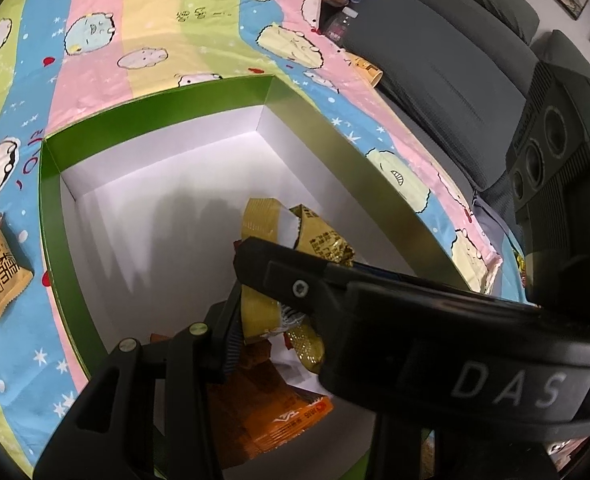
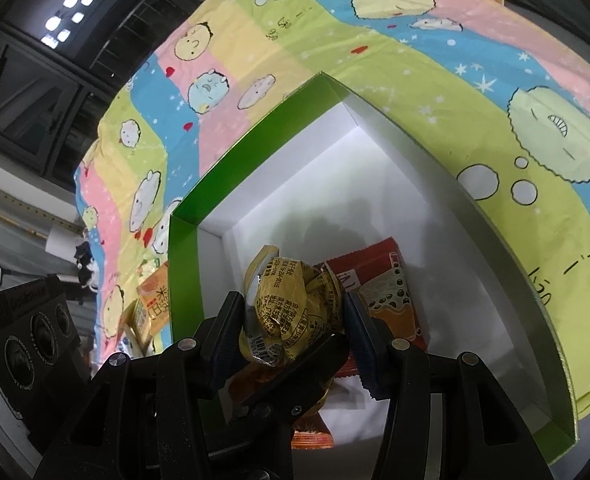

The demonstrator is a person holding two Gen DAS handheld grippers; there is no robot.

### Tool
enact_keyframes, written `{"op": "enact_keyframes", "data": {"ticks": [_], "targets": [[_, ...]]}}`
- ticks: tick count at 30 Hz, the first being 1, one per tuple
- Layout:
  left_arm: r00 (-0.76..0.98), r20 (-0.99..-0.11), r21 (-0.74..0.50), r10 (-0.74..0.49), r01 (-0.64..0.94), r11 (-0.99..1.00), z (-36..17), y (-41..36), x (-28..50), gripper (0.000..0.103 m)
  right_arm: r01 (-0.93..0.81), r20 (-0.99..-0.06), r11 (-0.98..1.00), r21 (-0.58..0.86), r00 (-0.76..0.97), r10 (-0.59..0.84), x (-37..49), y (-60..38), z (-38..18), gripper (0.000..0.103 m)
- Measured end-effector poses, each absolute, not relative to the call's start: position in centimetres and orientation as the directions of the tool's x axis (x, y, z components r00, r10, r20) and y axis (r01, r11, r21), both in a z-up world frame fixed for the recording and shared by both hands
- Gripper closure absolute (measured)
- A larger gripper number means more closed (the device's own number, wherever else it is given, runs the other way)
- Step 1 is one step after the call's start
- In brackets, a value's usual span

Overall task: Organize snacks
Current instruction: 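Carry the yellow bag over the green box and lower it inside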

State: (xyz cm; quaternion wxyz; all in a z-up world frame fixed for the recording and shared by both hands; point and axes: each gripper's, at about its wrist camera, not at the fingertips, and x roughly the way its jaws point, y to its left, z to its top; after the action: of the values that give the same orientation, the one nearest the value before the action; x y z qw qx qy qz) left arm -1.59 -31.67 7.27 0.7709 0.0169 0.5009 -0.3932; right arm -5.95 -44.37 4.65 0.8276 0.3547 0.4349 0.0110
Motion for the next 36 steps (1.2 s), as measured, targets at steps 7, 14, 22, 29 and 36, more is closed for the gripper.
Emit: {"op": "enact_keyframes", "data": {"ticks": [7, 14, 22, 29, 36], "targets": [[0.168, -0.804, -0.368, -0.57, 0.611, 0.701, 6.7, -31.7, -1.0, 0.062, 0.307, -0.725, 0.743, 0.594, 0.604, 0.331, -5.6, -44.3, 4.2, 0.05], [0.161, -0.821, -0.36, -0.548, 0.6, 0.715, 6.3, -31.7, -0.8, 0.062, 0.323, -0.735, 0.737, 0.594, 0.588, 0.336, -5.3, -44.3, 3.7, 0.05], [0.154, -0.829, -0.359, -0.538, 0.59, 0.723, 6.1, -32.0, -0.6, 0.061, 0.329, -0.732, 0.723, 0.607, 0.585, 0.349, -5.2, -44.5, 3.3, 0.05], [0.153, -0.828, -0.363, -0.54, 0.587, 0.723, 6.0, -31.9, -0.6, 0.061, 0.335, -0.733, 0.721, 0.607, 0.585, 0.347, -5.2, -44.6, 3.3, 0.05], [0.147, -0.825, -0.372, -0.545, 0.585, 0.721, 6.0, -32.1, -0.6, 0.059, 0.347, -0.739, 0.72, 0.601, 0.585, 0.334, -5.4, -44.6, 3.5, 0.05]]}}
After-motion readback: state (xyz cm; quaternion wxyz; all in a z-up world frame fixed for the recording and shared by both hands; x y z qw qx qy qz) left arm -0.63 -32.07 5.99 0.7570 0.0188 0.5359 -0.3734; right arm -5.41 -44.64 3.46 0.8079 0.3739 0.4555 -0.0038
